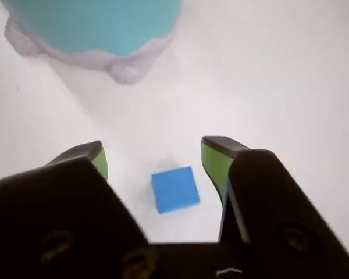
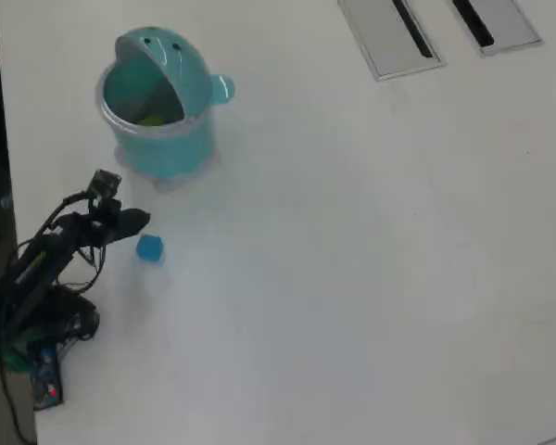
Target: Grasp RGB lego blocks and put them in the bin one by one.
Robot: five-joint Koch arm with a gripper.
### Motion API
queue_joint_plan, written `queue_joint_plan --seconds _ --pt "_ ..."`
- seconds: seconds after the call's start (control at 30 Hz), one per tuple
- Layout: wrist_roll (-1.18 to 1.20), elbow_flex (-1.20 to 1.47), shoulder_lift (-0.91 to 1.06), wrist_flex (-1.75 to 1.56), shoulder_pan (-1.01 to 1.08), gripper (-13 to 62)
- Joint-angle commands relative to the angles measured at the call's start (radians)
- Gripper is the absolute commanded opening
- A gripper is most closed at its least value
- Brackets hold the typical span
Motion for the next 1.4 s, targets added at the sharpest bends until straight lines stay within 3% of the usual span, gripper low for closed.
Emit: queue_joint_plan --seconds 0.0,1.37 --pt "-0.021 -0.018 0.025 0.017 -0.009 30.0" --pt "-0.124 0.054 -0.222 -0.064 0.124 29.7"
